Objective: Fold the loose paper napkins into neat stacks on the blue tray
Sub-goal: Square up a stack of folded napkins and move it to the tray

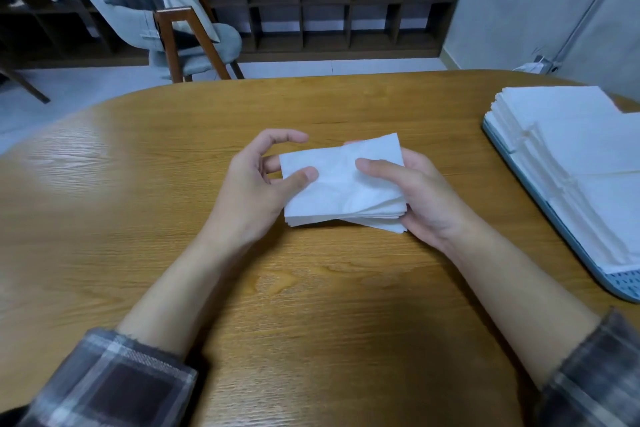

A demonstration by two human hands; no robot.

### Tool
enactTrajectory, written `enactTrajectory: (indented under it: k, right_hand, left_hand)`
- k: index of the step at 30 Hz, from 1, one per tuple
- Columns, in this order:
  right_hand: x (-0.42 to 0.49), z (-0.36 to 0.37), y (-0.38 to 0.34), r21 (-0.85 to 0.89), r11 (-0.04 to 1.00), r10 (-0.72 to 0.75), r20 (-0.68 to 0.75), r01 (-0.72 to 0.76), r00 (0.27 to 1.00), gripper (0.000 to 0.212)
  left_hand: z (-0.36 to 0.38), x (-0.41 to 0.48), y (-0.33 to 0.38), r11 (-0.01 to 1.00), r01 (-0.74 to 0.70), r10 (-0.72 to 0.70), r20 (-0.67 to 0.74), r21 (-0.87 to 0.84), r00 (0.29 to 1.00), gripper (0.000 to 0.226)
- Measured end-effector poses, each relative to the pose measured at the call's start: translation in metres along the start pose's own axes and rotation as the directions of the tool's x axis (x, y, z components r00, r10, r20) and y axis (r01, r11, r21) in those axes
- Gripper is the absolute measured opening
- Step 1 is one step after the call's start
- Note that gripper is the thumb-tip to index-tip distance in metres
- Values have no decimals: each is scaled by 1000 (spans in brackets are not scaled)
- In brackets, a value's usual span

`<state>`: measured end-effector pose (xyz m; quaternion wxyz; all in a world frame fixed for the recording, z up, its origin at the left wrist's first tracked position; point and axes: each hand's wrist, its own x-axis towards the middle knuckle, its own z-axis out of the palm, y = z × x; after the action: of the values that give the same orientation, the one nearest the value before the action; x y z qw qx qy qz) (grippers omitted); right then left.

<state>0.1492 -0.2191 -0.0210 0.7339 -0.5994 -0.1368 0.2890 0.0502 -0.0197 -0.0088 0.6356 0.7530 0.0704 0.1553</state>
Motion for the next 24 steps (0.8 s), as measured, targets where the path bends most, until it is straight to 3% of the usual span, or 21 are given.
enactTrajectory:
  k: [6, 12, 20, 22, 24]
  right_hand:
    - [0, -3, -3, 45, 999, 16, 54, -19, 998, 46]
    - [0, 1, 4, -103, 992, -80, -23, 77, 997, 35]
    - [-2, 3, 1, -128, 979, -161, -18, 157, 987, 38]
    - [-3, 1, -3, -35, 982, -185, 27, 186, 982, 48]
    - [-5, 0, -5, -17, 970, -242, 29, 243, 970, 65]
  left_hand:
    - [0, 1, -4, 999, -16, 16, 5, 42, 1000, 38]
    - [-2, 4, -9, 994, -33, 33, 1, 105, 999, 35]
    - [-2, 7, -17, 968, -49, 68, -70, 244, 995, 33]
    - [1, 5, -14, 988, 50, -39, -77, 143, 996, 35]
    - [4, 3, -6, 973, 203, -201, 29, -110, 979, 36]
